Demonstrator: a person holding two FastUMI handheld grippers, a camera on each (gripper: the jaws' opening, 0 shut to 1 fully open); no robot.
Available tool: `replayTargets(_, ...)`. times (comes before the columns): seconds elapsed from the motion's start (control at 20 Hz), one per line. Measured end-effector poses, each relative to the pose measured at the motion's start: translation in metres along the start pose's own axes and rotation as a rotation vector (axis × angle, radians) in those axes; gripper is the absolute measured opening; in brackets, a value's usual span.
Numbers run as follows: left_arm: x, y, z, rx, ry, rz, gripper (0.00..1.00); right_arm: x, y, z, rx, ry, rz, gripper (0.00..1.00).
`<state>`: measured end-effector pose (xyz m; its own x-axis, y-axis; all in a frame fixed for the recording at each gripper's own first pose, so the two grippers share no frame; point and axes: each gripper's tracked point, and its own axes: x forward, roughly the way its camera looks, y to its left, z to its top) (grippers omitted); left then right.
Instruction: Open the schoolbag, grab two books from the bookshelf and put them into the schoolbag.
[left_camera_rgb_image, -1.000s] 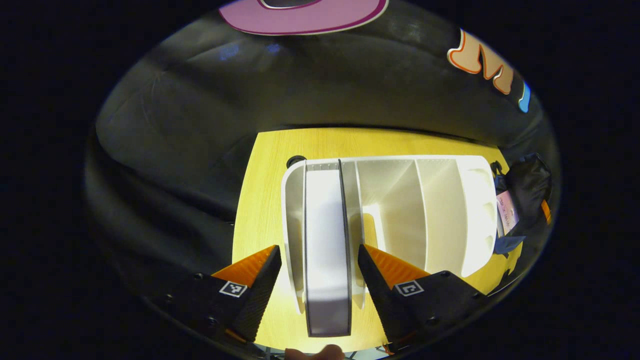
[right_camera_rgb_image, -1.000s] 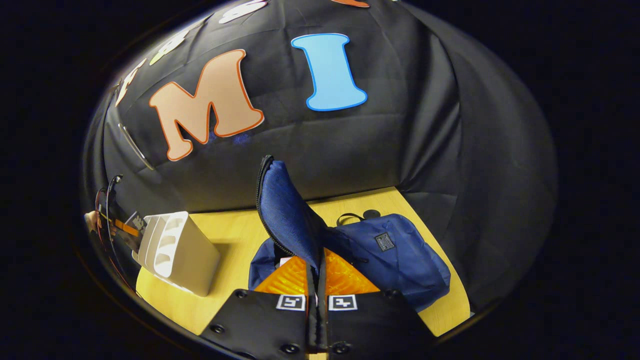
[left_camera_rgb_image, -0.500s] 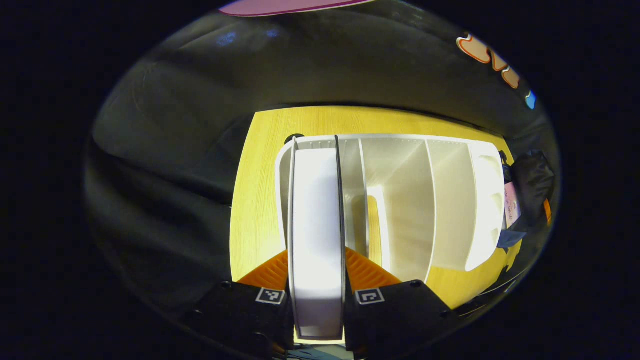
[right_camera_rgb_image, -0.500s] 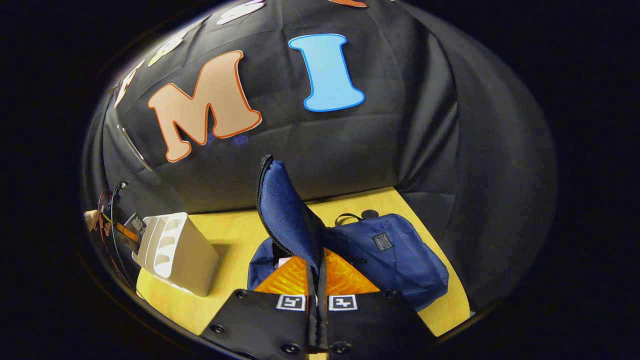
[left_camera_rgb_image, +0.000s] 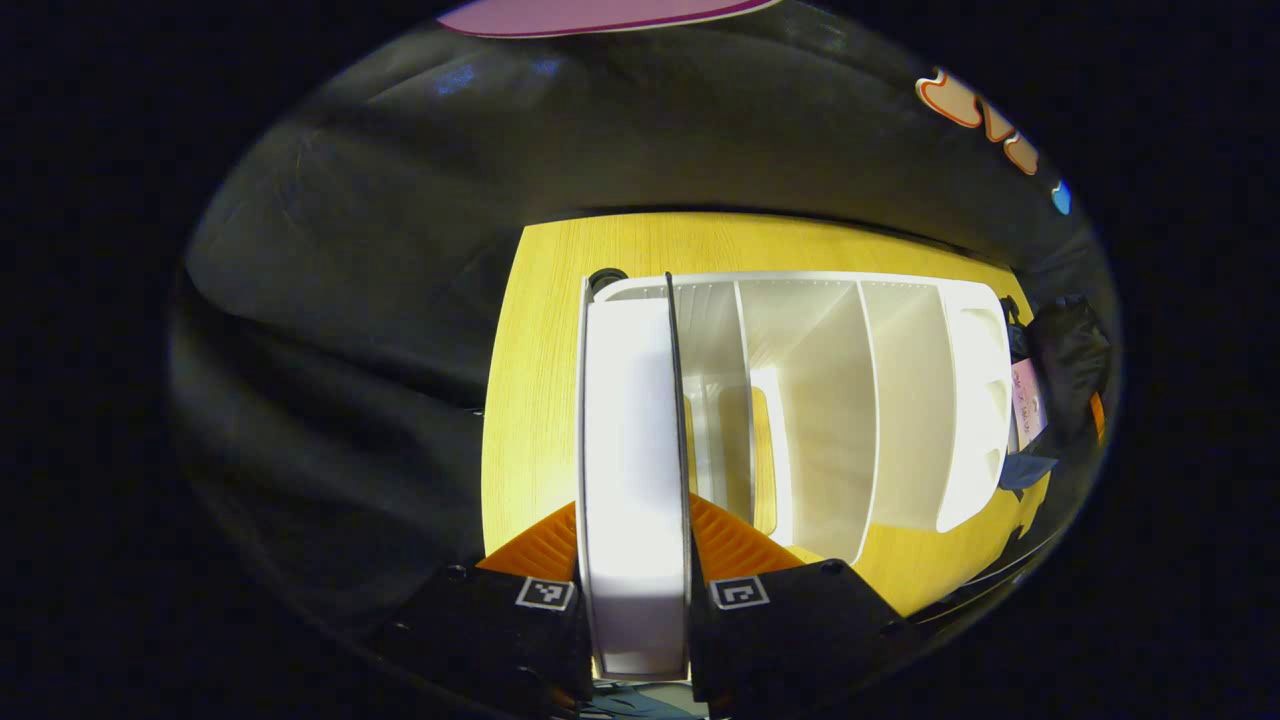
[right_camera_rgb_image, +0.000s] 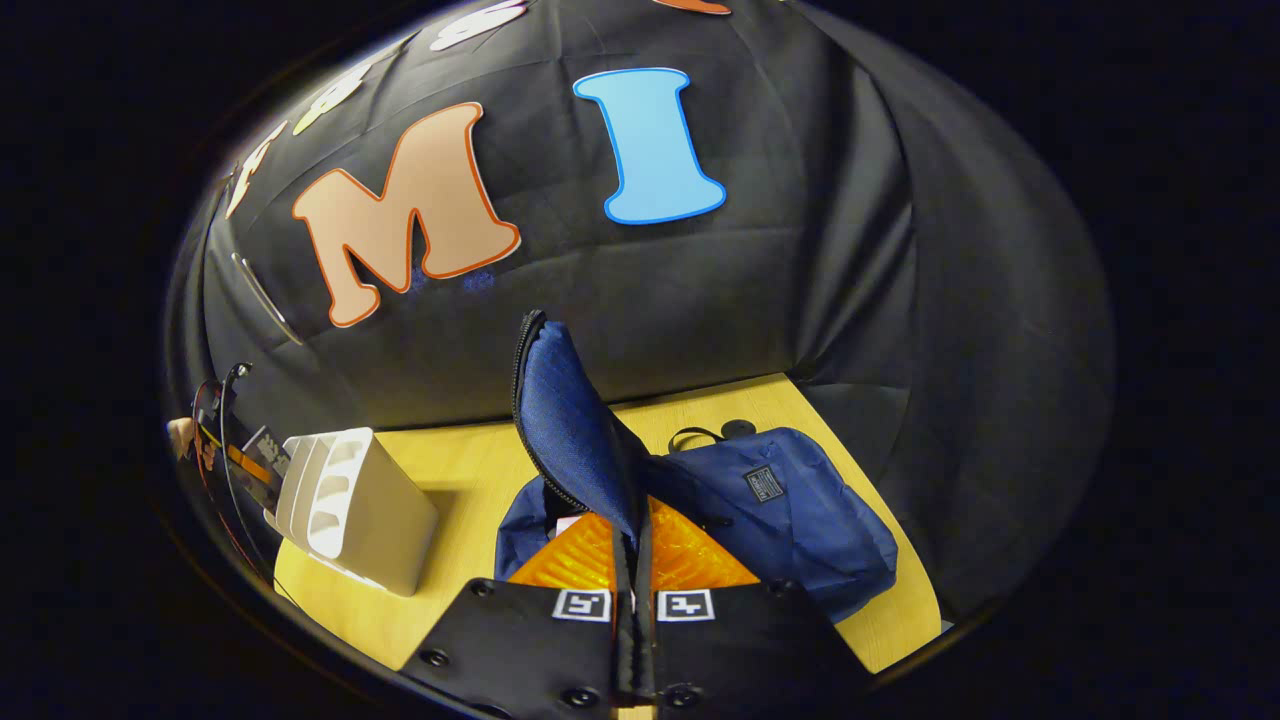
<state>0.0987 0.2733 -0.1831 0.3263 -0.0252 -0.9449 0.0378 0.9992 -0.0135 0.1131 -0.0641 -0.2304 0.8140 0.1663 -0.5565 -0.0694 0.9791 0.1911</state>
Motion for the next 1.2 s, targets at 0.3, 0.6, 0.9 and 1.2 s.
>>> replayTargets(0.3, -0.034, 0.006, 0.016, -0.039, -0.049, -0.013, 0.35, -0.001, -0.001, 0.001, 0.024, -0.007, 0.000, 0.03)
replayTargets(0.6, -0.074, 0.011, 0.029, -0.120, -0.110, -0.062, 0.35, -0.001, -0.003, 0.003, 0.053, -0.015, 0.003, 0.04)
replayTargets(0.9, -0.120, 0.021, 0.034, -0.201, -0.197, -0.133, 0.34, -0.002, -0.004, 0.004, 0.064, -0.023, -0.002, 0.03)
replayTargets(1.2, -0.121, 0.016, 0.032, -0.449, -0.286, -0.368, 0.34, -0.005, -0.006, 0.004, 0.084, -0.028, -0.008, 0.04)
